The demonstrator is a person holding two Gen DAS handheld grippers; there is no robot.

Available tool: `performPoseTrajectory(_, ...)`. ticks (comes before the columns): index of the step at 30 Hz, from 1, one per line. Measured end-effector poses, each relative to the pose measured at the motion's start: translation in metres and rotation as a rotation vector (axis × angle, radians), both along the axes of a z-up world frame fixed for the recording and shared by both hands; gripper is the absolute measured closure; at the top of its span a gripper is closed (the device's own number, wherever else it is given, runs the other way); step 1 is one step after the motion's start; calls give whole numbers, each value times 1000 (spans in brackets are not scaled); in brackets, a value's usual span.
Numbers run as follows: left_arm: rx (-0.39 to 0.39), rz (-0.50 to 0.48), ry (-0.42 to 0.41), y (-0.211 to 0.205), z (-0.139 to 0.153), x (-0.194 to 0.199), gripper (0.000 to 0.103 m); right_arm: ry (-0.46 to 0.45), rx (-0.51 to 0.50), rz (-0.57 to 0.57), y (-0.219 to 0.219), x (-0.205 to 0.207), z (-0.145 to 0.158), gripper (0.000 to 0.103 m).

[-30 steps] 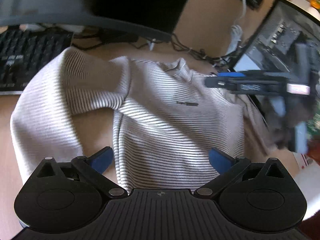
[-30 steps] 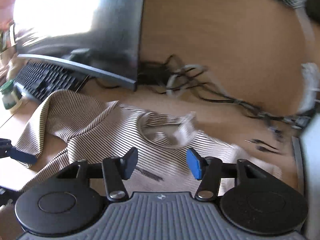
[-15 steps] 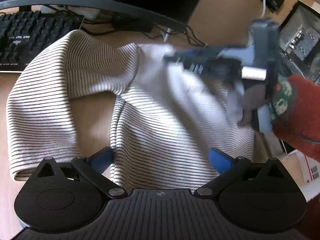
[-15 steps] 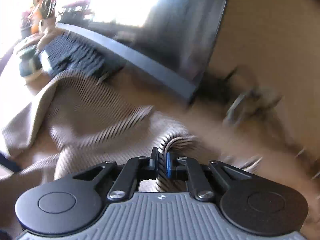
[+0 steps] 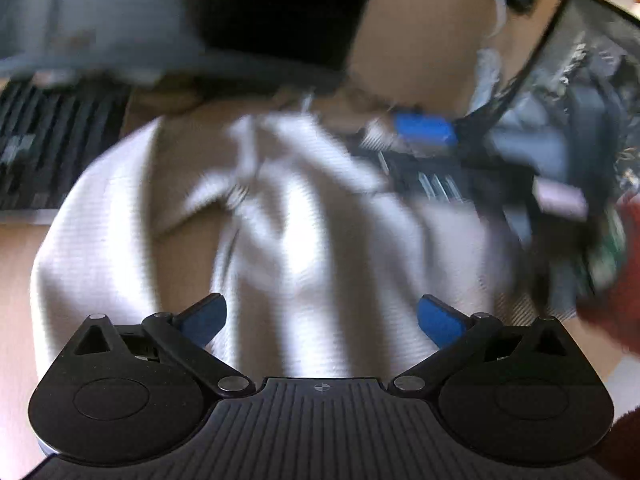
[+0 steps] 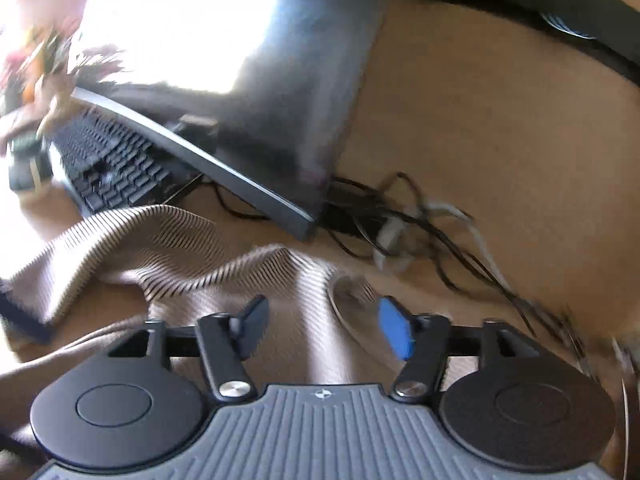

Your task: Fold clothes

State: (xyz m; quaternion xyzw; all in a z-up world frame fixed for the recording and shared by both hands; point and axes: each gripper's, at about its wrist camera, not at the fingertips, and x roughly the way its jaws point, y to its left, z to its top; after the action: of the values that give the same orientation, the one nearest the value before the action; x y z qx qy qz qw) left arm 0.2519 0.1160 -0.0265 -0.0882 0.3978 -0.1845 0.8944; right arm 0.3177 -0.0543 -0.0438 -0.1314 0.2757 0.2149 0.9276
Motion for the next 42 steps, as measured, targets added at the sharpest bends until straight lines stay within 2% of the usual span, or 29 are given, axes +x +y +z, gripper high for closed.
performPoseTrajectory(3, 31, -44, -103, -15, 1, 11, 0, 67, 78, -149, -31, -32, -4, 37)
performPoseTrajectory(5, 64, -72, -159, -25, -6, 14, 0, 70, 138, -246, -45, -55, -10, 31)
performPoseTrajectory(6, 87, -82, -178, -28, -13, 17, 0, 65, 167, -286, -50, -66, -13, 24)
performPoseTrajectory(7, 103, -86, -185, -30, -19, 19, 0, 56, 195, -323, -55, -76, -16, 20)
performPoseTrajectory(11, 124, -70, -145, -27, -37, 28, 0, 28, 161, -390, -61, -97, -34, 19)
performPoseTrajectory(13, 111, -44, -145, -20, -38, 28, 0, 11, 194, -425, -72, -101, -31, 18)
performPoseTrajectory(16, 105, -32, -153, -12, -38, 17, 0, 32, 202, -451, -82, -104, -33, 18)
performPoseTrajectory(23, 84, -85, -161, -14, -39, -15, 0, 61, 192, -483, -83, -120, -37, 17)
performPoseTrajectory(28, 70, -110, -170, -17, -40, -26, 0, 135, 261, -599, -100, -129, -40, 9)
performPoseTrajectory(34, 47, -92, -167, -14, -42, -27, 0, 181, 258, -610, -102, -130, -43, 0)
performPoseTrajectory(38, 70, -69, -170, -15, -42, -30, 0, 201, 250, -610, -101, -131, -45, 0)
performPoseTrajectory(42, 116, -55, -168, -21, -42, -32, 0, 197, 200, -586, -96, -131, -48, 0)
